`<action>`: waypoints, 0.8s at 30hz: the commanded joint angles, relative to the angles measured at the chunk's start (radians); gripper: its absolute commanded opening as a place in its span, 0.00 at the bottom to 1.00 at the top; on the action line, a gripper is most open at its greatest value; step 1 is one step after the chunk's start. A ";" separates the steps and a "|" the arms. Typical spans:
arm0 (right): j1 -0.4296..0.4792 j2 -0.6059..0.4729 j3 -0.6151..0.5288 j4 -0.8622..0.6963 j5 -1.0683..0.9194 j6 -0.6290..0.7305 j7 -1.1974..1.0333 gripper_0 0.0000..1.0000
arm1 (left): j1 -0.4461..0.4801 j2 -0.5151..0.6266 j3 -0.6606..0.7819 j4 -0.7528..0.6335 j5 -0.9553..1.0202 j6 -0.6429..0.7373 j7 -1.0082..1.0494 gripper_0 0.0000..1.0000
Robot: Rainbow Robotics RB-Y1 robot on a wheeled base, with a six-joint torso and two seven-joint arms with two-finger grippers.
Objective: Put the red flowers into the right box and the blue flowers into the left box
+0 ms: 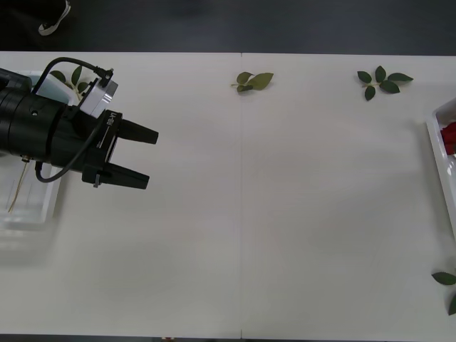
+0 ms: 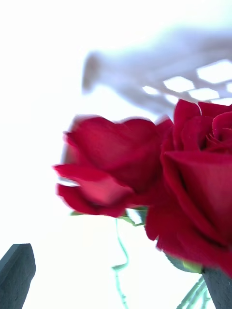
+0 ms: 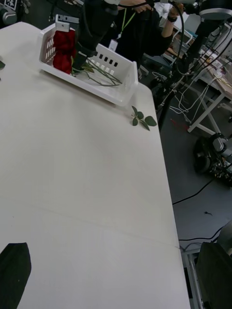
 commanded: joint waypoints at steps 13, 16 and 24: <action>-0.096 -0.089 -0.168 -0.114 -0.575 0.340 0.457 1.00 | -0.021 0.008 0.011 -0.019 0.000 0.004 0.046 1.00; -0.096 -0.068 -0.168 -0.127 -0.697 0.396 0.522 1.00 | -0.021 0.008 0.011 -0.019 0.000 0.004 0.046 1.00; -0.096 0.000 -0.165 -0.298 -0.879 0.492 0.672 1.00 | -0.021 0.008 0.011 -0.019 0.000 0.004 0.046 1.00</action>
